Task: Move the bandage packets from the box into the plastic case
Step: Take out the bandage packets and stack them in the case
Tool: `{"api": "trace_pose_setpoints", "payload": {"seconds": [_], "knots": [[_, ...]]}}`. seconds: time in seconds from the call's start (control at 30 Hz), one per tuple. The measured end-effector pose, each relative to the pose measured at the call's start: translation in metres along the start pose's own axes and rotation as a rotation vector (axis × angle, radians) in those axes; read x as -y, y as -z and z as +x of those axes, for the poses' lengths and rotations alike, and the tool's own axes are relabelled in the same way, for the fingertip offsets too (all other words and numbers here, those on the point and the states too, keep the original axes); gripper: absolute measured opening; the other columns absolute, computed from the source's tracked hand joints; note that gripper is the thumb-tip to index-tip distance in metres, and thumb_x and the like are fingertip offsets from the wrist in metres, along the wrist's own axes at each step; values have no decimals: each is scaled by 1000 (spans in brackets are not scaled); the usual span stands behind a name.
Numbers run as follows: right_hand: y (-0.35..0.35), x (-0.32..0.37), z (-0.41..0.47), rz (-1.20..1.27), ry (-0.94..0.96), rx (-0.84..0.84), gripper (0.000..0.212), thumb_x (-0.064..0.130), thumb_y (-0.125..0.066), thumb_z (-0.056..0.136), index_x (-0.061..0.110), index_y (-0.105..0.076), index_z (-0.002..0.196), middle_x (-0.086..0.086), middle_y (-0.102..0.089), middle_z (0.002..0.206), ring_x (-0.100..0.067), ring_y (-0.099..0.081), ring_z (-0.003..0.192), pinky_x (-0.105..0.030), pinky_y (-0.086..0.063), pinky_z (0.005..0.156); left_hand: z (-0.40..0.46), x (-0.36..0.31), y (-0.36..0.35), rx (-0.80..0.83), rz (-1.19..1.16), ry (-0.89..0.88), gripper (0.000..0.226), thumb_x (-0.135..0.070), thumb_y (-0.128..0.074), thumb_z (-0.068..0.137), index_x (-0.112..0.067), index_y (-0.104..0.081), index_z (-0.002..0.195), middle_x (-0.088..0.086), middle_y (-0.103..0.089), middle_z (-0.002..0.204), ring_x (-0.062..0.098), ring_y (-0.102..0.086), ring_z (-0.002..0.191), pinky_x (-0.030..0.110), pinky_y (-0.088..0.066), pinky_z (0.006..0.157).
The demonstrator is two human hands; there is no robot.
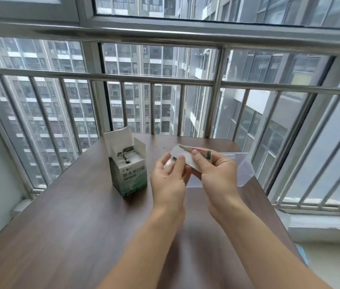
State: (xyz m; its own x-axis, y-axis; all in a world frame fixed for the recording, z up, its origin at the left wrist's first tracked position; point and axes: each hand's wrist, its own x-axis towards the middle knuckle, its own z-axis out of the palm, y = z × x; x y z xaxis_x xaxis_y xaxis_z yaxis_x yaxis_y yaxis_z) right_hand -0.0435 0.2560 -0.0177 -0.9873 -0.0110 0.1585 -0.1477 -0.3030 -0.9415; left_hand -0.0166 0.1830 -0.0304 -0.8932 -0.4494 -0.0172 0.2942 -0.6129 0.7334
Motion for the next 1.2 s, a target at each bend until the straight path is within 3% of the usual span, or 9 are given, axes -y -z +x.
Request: {"api": "trace_pose_setpoints", "payload": {"seconds": [0.17,0.3,0.37,0.53,0.6,0.67,0.83,1.1,1.2], "knots": [[15,-9,2,30,-36,-11,8,5,-68,93,3,-76,93,-10,-75,82,-23,-70,80,-44,-62,80,2,13,2,-13,48,22,7,-3,-64,93,-3,-68,98,9,-74,85,16,-70,77,23,-59,72],[29,-7,2,-145,147,-111,3,18,-77,86,18,-78,83,-2,-70,72,-16,-63,71,-33,-62,65,9,13,9,-85,28,-18,6,-2,-60,95,-6,-64,93,11,-73,85,17,-72,74,24,-58,64],[36,-1,3,-77,218,-177,4,20,-76,88,15,-75,87,3,-70,69,-12,-66,71,-27,-60,63,13,12,13,-103,38,-7,5,-4,-59,96,-8,-60,94,11,-73,88,16,-72,71,24,-57,60],[24,-10,1,-122,78,46,11,16,-68,94,6,-71,93,2,-70,73,-2,-62,60,-15,-47,56,9,14,14,-30,106,-58,12,-1,-63,93,-9,-54,94,7,-74,80,16,-70,69,27,-58,60],[20,-18,0,-117,-22,78,14,17,-67,95,4,-69,92,-5,-71,77,-9,-63,62,-17,-47,55,8,17,15,-48,129,-92,18,6,-63,91,-9,-54,92,4,-74,78,15,-69,69,26,-58,60],[18,-24,0,-107,-76,78,11,17,-66,96,8,-68,88,-12,-71,81,-19,-63,70,-28,-51,61,8,19,17,-76,137,-119,23,12,-63,87,-9,-56,94,1,-75,77,12,-68,69,24,-57,60],[16,-36,-2,-207,49,35,14,23,-72,92,12,-70,100,-15,-75,95,-32,-71,87,-47,-59,79,4,24,15,-58,160,-158,19,4,-60,94,-12,-69,93,-4,-77,79,4,-70,72,16,-53,62],[18,-36,-8,-37,-10,-36,8,12,-71,92,5,-75,94,-24,-74,94,-23,-64,81,-45,-56,83,1,31,11,-15,206,-104,21,0,-54,98,-12,-71,91,2,-71,81,8,-61,69,15,-48,56],[23,-36,-8,-237,118,-35,4,15,-74,90,13,-77,88,-5,-77,81,-8,-63,70,-33,-56,73,3,34,10,-32,251,-87,23,2,-51,99,-10,-69,92,2,-68,77,5,-59,62,14,-45,53]]}}
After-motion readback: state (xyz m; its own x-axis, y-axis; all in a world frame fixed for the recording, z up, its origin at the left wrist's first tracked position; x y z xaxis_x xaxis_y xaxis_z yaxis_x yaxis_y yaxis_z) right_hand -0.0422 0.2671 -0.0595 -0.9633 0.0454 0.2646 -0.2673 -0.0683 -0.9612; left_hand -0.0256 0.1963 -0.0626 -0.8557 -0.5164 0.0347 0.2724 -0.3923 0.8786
